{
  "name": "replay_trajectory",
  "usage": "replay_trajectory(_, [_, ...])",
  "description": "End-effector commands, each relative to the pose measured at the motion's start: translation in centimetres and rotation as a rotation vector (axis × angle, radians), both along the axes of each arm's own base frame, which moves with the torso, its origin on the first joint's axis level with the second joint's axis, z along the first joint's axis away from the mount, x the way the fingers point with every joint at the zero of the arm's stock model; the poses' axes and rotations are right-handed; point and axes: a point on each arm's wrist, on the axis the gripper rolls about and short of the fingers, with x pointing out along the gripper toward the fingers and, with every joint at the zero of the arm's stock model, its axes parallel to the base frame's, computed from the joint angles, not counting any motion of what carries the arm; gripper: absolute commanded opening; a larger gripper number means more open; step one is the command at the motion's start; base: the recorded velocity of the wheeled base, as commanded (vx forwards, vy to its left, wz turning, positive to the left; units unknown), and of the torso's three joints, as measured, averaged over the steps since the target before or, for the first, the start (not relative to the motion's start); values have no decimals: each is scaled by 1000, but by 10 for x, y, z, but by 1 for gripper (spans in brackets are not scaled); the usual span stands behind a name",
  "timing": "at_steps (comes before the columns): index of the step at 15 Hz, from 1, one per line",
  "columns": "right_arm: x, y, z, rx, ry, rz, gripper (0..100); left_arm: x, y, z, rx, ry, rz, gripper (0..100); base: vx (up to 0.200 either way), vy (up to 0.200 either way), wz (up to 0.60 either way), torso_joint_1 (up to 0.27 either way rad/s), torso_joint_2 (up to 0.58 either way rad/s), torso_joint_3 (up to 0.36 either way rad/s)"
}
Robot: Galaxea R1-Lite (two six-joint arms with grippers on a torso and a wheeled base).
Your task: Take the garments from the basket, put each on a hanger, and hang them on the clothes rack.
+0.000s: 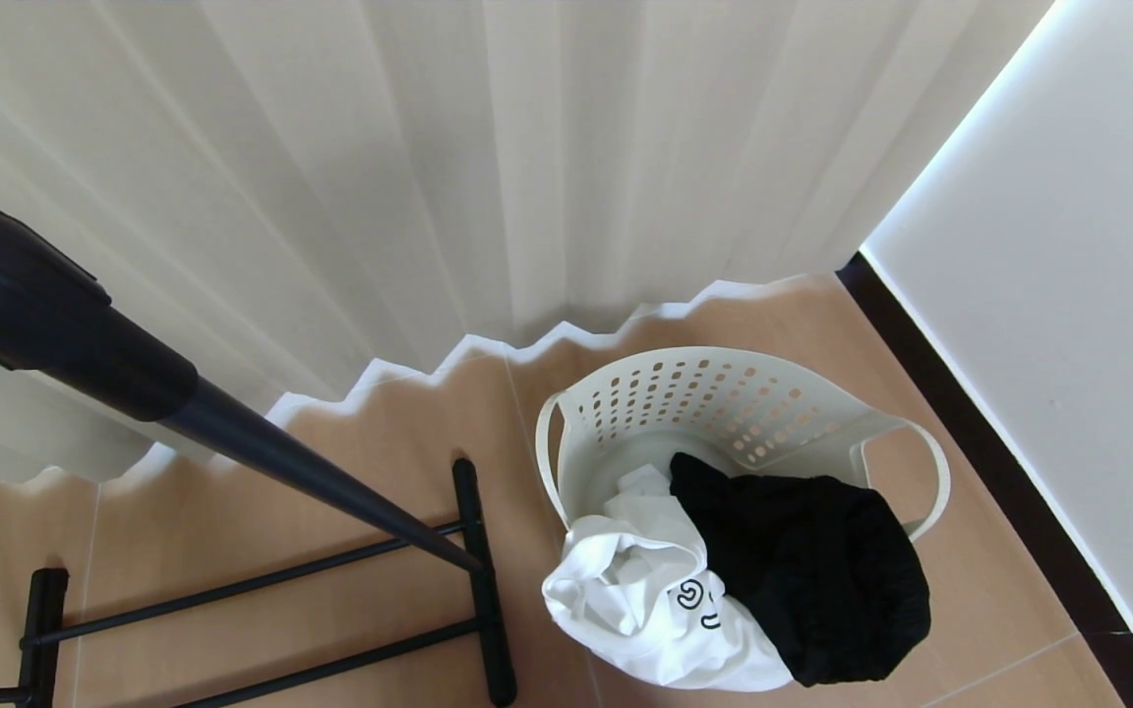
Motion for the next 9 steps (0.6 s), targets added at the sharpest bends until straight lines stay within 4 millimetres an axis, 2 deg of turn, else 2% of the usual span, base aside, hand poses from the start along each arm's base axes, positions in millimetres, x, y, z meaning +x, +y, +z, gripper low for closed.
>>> replay_trajectory(1, [68, 6, 7, -194, 303, 171, 100, 0, 0, 0, 0, 1, 0, 100, 0, 0, 0, 0, 0, 0])
replay_trajectory(4, [110, 9, 14, -458, 342, 312, 100, 0, 0, 0, 0, 1, 0, 100, 0, 0, 0, 0, 0, 0])
replay_trajectory(5, [118, 9, 16, -518, 343, 332, 100, 0, 0, 0, 0, 1, 0, 100, 0, 0, 0, 0, 0, 0])
replay_trajectory(7, [148, 14, 31, -783, 287, 432, 100, 0, 0, 0, 0, 1, 0, 100, 0, 0, 0, 0, 0, 0])
replay_trajectory(9, [171, 18, 39, -892, 267, 457, 100, 0, 0, 0, 0, 1, 2, 100, 0, 0, 0, 0, 0, 0])
